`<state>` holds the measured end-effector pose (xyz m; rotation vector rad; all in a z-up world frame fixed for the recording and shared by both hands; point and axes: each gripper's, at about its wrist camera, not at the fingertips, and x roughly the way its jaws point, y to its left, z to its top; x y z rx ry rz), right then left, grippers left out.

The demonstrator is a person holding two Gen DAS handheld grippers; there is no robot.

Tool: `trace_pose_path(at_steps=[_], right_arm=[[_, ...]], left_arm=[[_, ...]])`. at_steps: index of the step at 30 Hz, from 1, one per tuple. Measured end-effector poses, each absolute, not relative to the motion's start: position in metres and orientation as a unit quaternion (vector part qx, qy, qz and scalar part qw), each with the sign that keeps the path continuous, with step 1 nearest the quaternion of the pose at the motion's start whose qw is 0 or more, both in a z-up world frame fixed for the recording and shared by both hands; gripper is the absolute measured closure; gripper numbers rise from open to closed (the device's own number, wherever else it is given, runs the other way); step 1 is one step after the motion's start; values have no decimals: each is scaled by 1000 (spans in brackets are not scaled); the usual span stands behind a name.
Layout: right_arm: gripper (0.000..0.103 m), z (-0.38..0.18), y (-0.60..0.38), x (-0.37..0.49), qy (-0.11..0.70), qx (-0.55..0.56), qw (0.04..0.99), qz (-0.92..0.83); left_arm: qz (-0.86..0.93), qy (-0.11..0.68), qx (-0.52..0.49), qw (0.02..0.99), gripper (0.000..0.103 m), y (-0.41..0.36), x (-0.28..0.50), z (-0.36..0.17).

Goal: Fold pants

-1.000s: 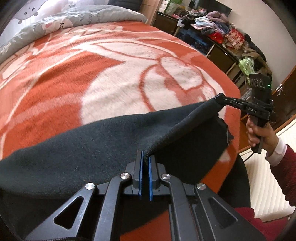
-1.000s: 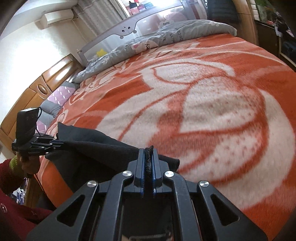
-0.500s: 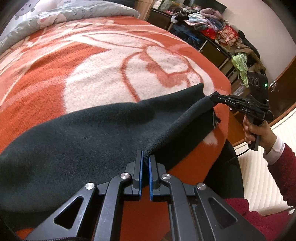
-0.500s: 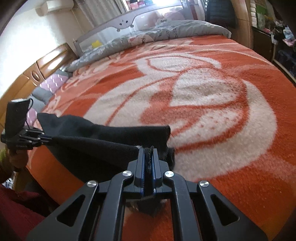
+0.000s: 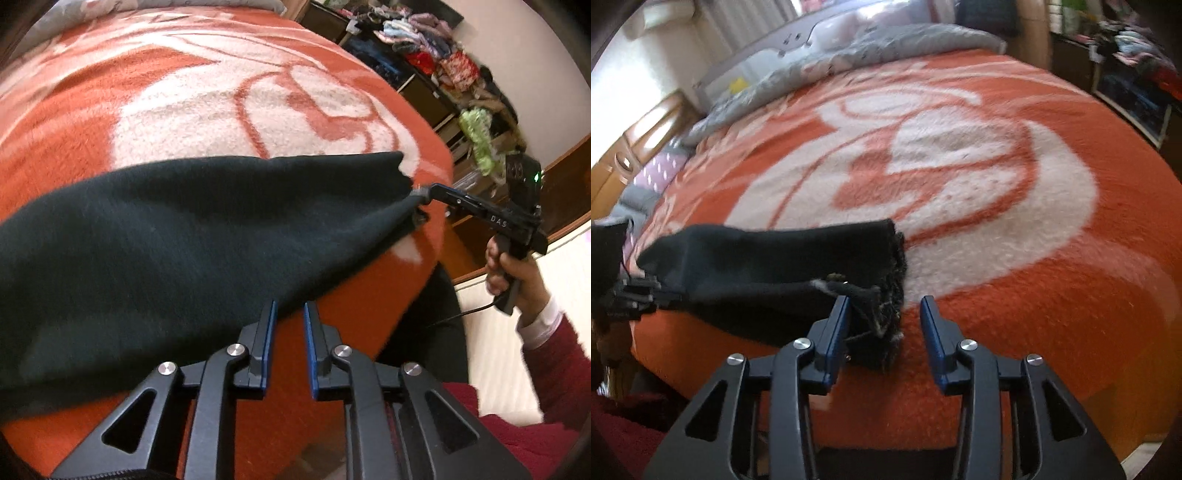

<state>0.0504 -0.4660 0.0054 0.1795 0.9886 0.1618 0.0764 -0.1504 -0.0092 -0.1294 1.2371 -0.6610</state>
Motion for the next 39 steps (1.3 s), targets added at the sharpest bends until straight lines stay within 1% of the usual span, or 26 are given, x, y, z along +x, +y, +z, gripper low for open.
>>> trace_pose_path(at_steps=[3, 5, 12, 14, 16, 18, 22, 26, 28, 31, 35, 39], right_arm=[[62, 17, -461, 40, 456, 114, 879, 84], [62, 20, -450, 35, 450, 132, 878, 99], [62, -3, -387, 32, 474, 174, 847, 169], [62, -11, -369, 35, 482, 176, 838, 184], [62, -17, -353, 36, 490, 184, 828, 199], [62, -21, -335, 37, 496, 188, 819, 219], [62, -24, -302, 41, 497, 187, 810, 249], [62, -21, -254, 46, 495, 147, 806, 290], [62, -17, -221, 54, 493, 115, 802, 316], [62, -15, -182, 63, 487, 68, 800, 343], [62, -14, -131, 74, 476, -2, 796, 374], [62, -23, -86, 76, 460, -95, 791, 393]], left_arm=[[-292, 565, -62, 769, 87, -141, 65, -5], [-273, 566, -79, 774, 87, -127, 58, -6], [-173, 565, -179, 787, 87, -45, 42, -11], [-133, 559, -214, 790, 83, -12, 37, -11], [-98, 550, -248, 792, 74, 17, 32, -12], [-63, 540, -287, 789, 71, 49, 27, -15], [-2, 522, -344, 781, 71, 104, 20, -21], [44, 498, -382, 777, 71, 147, 14, -20], [62, 487, -393, 777, 67, 167, 13, -19], [85, 477, -404, 776, 66, 189, 15, -18], [105, 466, -421, 771, 64, 210, 19, -19], [120, 466, -424, 767, 63, 221, 27, -24]])
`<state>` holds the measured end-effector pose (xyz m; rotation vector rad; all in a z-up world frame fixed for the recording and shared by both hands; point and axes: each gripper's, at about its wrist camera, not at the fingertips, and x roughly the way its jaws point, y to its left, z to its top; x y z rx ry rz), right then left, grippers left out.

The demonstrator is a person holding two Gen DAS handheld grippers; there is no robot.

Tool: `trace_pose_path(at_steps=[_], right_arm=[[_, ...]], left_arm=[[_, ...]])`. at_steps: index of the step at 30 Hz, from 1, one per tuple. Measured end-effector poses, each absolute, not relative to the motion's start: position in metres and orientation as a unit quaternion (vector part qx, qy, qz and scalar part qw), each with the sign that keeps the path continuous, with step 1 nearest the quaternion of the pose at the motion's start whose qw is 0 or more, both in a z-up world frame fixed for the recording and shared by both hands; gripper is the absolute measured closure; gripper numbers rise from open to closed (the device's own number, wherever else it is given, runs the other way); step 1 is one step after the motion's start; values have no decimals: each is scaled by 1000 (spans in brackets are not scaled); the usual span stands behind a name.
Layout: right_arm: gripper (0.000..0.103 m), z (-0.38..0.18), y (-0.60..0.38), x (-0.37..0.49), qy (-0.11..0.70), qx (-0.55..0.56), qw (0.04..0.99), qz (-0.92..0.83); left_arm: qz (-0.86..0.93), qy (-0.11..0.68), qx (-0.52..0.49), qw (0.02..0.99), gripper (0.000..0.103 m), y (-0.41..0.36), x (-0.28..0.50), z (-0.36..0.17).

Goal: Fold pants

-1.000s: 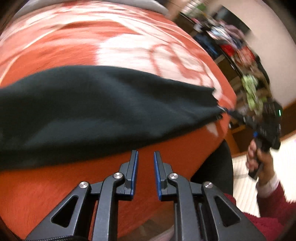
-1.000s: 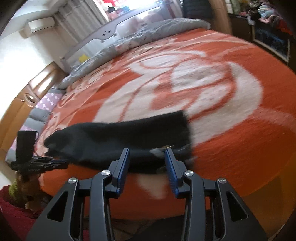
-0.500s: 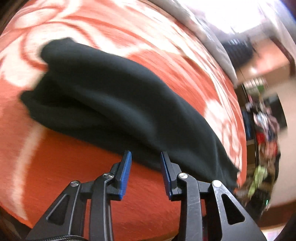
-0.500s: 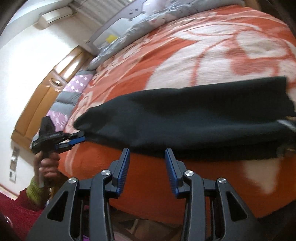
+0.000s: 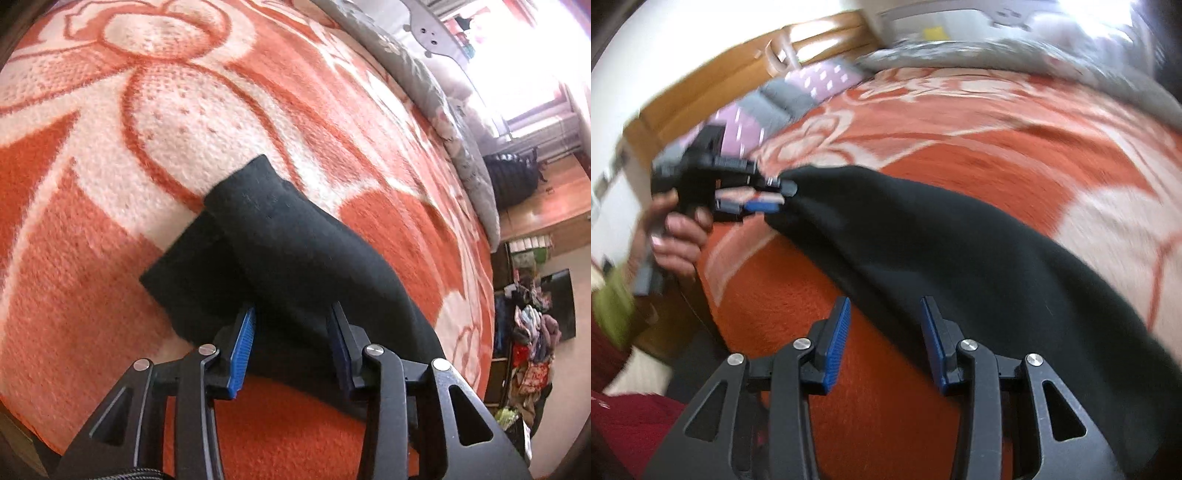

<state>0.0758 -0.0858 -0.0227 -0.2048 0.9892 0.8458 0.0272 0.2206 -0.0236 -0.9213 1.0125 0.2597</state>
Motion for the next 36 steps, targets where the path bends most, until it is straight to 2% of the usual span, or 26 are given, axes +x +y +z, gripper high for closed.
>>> trace_pose_path(at_steps=[2, 5, 6, 11, 12, 13, 14, 15, 16, 24, 36], right_arm=[[62, -26, -73, 75, 450, -136, 791, 392], [62, -37, -54, 77, 445, -203, 785, 379], [62, -41, -51, 78, 449, -216, 780, 379], [63, -54, -45, 80, 454, -252, 767, 378], [63, -56, -45, 81, 451, -254, 768, 377], [71, -56, -47, 81, 449, -254, 769, 377], [90, -55, -47, 83, 447, -256, 772, 373], [96, -52, -49, 84, 448, -250, 772, 375], [96, -48, -51, 85, 446, -242, 774, 378], [97, 6, -72, 69, 402, -215, 785, 419], [95, -20, -74, 69, 464, -197, 758, 414]], left_arm=[[124, 468, -425, 765, 63, 225, 30, -27], [130, 464, -423, 768, 71, 224, 36, -32], [132, 465, -421, 767, 74, 223, 39, -34], [132, 470, -424, 763, 77, 224, 48, -43], [131, 468, -423, 765, 86, 224, 48, -44], [132, 466, -419, 768, 92, 225, 48, -44], [132, 464, -415, 772, 93, 224, 48, -43], [130, 460, -411, 776, 97, 224, 47, -40], [126, 452, -410, 782, 99, 224, 47, -35], [85, 398, -395, 824, 99, 217, 15, 6], [94, 440, -403, 797, 98, 213, -13, -42]])
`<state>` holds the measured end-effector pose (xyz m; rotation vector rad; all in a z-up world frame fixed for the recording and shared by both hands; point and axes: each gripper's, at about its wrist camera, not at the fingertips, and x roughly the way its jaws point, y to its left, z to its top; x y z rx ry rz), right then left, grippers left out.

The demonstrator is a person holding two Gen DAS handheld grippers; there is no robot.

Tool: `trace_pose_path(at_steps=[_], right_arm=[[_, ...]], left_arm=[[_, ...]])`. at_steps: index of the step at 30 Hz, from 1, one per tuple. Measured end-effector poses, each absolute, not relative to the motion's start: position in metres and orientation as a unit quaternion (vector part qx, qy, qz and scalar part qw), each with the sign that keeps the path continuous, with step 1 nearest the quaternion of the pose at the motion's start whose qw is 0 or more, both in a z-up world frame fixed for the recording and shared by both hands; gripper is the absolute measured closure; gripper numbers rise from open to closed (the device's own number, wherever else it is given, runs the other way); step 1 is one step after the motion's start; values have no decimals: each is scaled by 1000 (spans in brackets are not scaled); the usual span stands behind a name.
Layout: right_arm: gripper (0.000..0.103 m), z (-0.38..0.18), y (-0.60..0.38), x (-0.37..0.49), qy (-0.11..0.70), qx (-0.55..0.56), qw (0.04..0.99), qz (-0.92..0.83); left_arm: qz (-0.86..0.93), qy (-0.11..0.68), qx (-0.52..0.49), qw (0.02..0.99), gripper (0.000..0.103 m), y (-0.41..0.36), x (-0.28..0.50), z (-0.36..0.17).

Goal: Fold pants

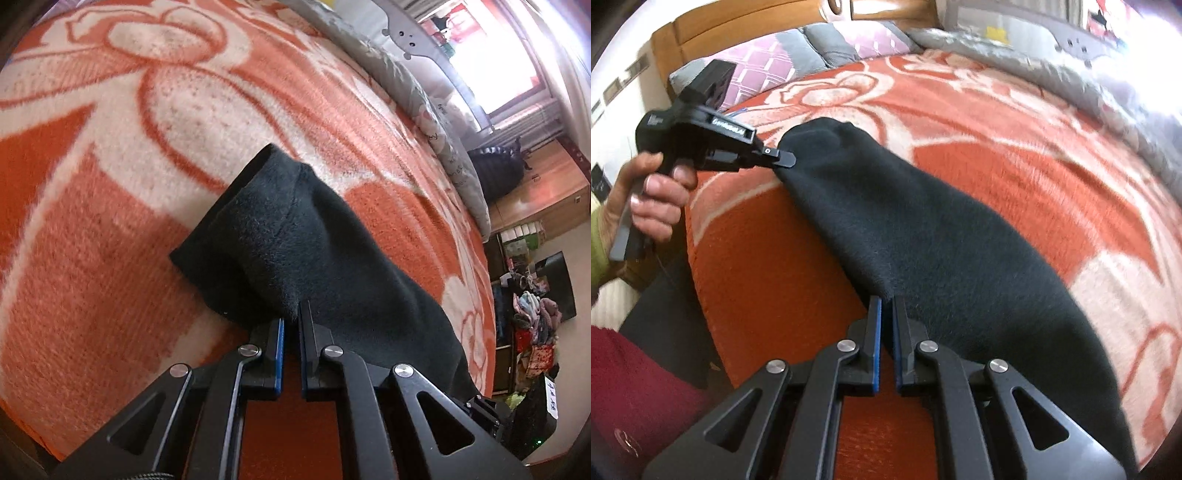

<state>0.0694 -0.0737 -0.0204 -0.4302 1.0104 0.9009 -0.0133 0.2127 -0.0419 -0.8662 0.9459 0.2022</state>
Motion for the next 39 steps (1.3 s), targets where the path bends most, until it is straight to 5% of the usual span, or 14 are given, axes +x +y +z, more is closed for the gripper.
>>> trace_pose_path(at_steps=[6, 8, 10, 12, 16, 25, 39], right_arm=[[92, -13, -77, 64, 471, -177, 757, 418], [91, -9, -80, 66, 475, -160, 756, 421], [88, -5, -85, 69, 479, -140, 757, 422], [83, -1, -88, 74, 482, -120, 759, 421], [62, 13, -99, 97, 477, -55, 776, 408], [62, 8, -109, 207, 518, 39, 776, 357], [63, -77, -35, 226, 609, -120, 651, 437]], left_arm=[[100, 446, -402, 793, 94, 214, -22, -36], [103, 451, -403, 789, 83, 214, -25, -33], [103, 459, -415, 779, 56, 215, -28, -33], [105, 466, -436, 763, 41, 219, -30, -36], [122, 468, -475, 736, 39, 232, -35, -43], [156, 482, -475, 719, 39, 244, -14, -53], [165, 483, -437, 741, 48, 243, 16, -63]])
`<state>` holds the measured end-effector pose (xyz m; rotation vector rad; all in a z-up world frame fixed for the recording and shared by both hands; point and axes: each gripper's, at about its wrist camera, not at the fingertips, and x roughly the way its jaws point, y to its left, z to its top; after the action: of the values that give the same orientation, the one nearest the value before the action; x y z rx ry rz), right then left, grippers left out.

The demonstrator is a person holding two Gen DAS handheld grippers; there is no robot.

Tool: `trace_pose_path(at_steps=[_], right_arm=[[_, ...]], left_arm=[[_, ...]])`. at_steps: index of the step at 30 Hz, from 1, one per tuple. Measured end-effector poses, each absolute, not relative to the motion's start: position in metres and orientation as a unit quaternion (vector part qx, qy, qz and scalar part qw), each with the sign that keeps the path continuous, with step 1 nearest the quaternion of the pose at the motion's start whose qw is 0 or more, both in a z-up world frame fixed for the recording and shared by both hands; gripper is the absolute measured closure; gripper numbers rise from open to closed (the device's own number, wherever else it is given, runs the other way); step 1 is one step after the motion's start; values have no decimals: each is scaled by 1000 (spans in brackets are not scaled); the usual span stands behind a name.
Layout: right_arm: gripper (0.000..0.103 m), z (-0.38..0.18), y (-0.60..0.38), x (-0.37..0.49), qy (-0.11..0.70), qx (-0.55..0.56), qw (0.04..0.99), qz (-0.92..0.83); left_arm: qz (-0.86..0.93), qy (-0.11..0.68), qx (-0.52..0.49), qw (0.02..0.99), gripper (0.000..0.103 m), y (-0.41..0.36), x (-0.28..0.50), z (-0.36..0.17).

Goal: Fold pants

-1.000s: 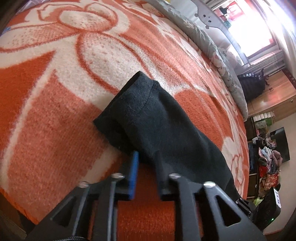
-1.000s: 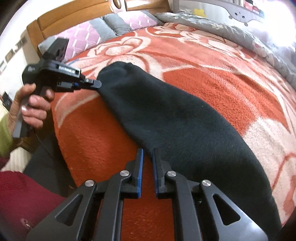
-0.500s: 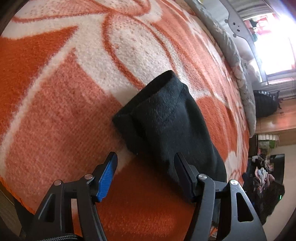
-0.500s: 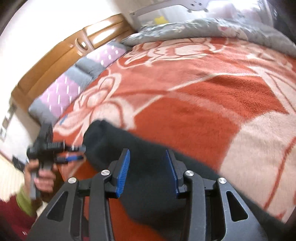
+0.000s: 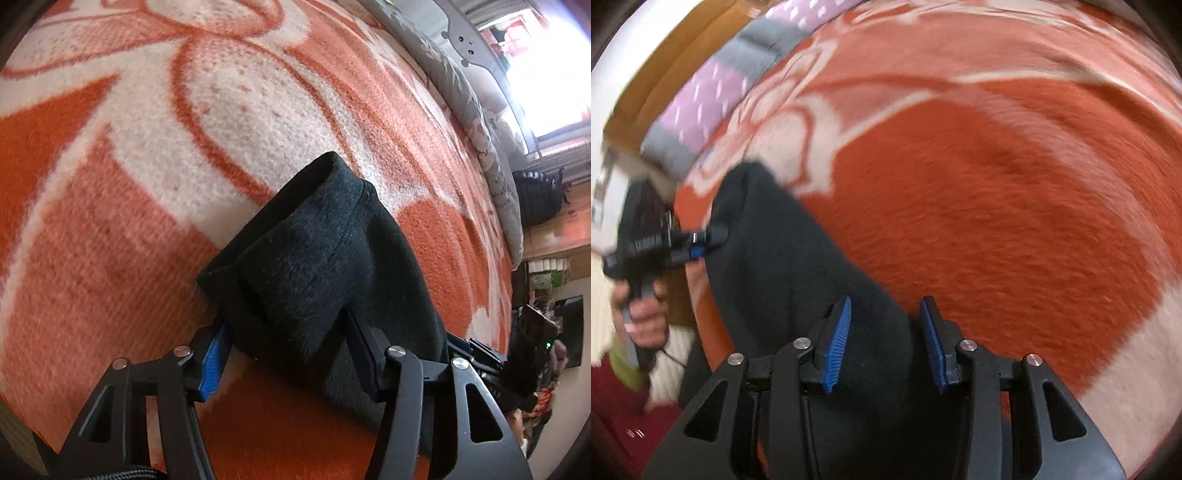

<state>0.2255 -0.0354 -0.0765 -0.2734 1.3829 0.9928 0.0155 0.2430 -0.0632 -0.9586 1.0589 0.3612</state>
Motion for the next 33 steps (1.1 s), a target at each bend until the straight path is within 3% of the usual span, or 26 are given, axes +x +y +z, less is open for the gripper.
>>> trace_pose_path(at_steps=[3, 6, 7, 9, 18, 21, 28, 31, 33], right_arm=[[65, -78, -30, 221, 601, -148, 649, 442], [81, -73, -32, 218, 598, -148, 651, 443], [90, -67, -33, 215, 591, -153, 656, 443], [94, -53, -38, 210, 577, -150, 671, 440], [95, 32, -88, 196, 463, -16, 769, 440], [95, 14, -64, 192, 465, -53, 779, 418], [95, -33, -36, 192, 496, -82, 773, 386], [86, -48, -34, 194, 520, -71, 772, 360], [70, -46, -41, 191, 522, -69, 778, 342]], left_arm=[[165, 480, -424, 750, 56, 243, 24, -65], [159, 471, -414, 762, 73, 243, 28, -66], [150, 462, -415, 769, 83, 243, 28, -63], [135, 437, -417, 785, 87, 243, 24, -52], [43, 287, -394, 872, 88, 229, -33, 43], [46, 294, -374, 878, 88, 230, -35, 43], [110, 380, -336, 855, 86, 252, -18, -17], [130, 424, -310, 841, 79, 254, -12, -39], [144, 435, -295, 838, 72, 253, -15, -41]])
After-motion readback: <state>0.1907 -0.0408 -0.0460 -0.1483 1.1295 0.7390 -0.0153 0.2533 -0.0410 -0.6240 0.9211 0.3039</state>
